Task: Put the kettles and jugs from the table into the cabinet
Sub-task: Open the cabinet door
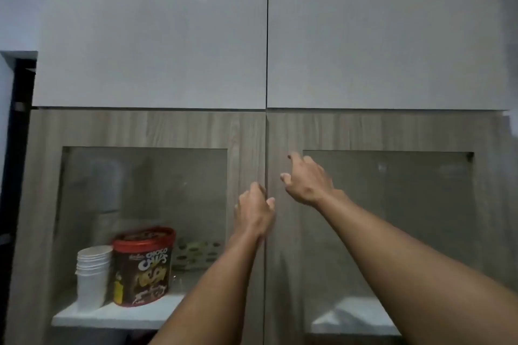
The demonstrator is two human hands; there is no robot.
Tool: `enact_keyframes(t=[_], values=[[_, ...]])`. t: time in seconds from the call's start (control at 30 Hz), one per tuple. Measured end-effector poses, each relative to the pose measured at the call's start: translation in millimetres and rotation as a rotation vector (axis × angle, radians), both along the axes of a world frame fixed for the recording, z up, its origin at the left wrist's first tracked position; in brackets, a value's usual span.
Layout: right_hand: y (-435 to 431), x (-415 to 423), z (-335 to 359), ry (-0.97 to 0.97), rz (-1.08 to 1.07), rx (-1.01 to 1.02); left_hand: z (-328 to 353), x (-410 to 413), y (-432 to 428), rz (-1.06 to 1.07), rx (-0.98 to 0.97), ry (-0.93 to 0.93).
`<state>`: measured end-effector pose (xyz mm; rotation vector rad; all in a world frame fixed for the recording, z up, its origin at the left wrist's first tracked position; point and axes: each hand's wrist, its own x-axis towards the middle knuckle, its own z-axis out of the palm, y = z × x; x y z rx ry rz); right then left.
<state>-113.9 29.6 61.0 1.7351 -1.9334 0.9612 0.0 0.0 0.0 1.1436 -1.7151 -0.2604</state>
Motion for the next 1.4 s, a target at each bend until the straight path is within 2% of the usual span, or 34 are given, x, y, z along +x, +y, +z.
enact_keyframes(t=[0.17,0.37,0.63,0.73,0.83,0.97,1.17,1.3,1.4], values=[[-55.8,10.3,48.8,-0.070,-0.023,-0.061,22.8,-8.2,-62.8,-0.002,-0.025,0.081],[-82.6,7.5,87.7,-0.109,-0.072,-0.065,31.4,-19.6,-77.0,0.103,-0.067,0.032],[-35.1,10.8,93.9,-0.135,0.038,-0.103,21.6,-20.7,-42.0,-0.103,0.032,0.125],[5.3,12.3,88.5,-0.141,0.130,-0.139,11.0,-22.4,-8.6,-0.225,0.089,0.216],[56.5,17.9,83.7,-0.158,0.171,-0.184,2.9,-22.7,41.2,-0.234,0.042,0.308],[134.5,20.1,76.0,-0.171,0.215,-0.237,-8.8,-20.7,120.8,-0.250,-0.064,0.277],[255.4,-4.0,66.3,-0.209,0.144,-0.319,-46.0,-39.5,235.0,-0.430,0.048,0.261],[329.0,-17.4,43.4,-0.219,0.055,-0.497,-46.6,-66.1,314.1,-0.434,-0.102,0.096],[372.0,-32.8,15.8,-0.167,-0.071,-0.593,-46.1,-86.9,363.9,-0.483,-0.100,0.047]])
